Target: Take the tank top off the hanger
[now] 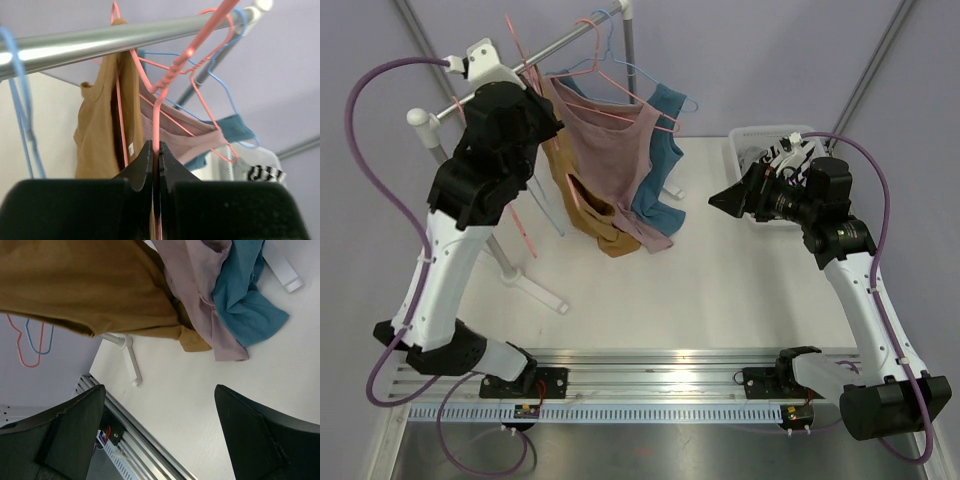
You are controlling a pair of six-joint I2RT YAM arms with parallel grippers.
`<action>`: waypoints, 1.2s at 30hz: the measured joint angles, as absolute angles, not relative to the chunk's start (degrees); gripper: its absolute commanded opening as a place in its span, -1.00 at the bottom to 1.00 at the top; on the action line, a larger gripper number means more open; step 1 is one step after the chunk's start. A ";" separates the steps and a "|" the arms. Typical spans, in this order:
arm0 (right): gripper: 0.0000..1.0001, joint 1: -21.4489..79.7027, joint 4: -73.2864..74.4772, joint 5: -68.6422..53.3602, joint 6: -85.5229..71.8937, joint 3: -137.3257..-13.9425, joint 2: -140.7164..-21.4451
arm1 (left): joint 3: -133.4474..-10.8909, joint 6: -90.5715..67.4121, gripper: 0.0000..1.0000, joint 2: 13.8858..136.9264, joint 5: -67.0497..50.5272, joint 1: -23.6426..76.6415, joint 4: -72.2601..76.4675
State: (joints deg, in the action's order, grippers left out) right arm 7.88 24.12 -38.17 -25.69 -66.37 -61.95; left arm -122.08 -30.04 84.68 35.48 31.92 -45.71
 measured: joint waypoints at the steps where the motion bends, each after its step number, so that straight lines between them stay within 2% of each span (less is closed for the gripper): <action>1: 0.97 7.88 23.92 -38.20 -25.67 -66.37 -61.95 | -121.14 -30.37 -1.00 82.85 34.13 31.92 -45.78; 15: 0.99 7.90 17.17 -40.51 -26.33 -64.95 -58.52 | -93.76 -34.81 -1.00 58.52 6.81 32.95 -41.87; 24: 0.93 10.11 -0.43 -50.74 -34.54 -59.75 -59.16 | -77.73 -34.61 -1.00 47.33 -15.27 32.97 -38.52; 27: 0.83 16.56 -2.63 -48.36 -34.74 -59.33 -60.80 | -73.73 -34.57 -1.00 45.50 -19.68 33.01 -37.30; 33: 0.75 30.20 -4.12 -33.93 -34.00 -59.31 -63.77 | -66.57 -34.83 -1.00 43.75 -27.38 33.08 -31.51; 36: 0.50 34.06 -4.62 -28.10 -32.99 -59.59 -65.78 | -64.88 -34.87 -1.00 43.75 -29.32 33.19 -29.58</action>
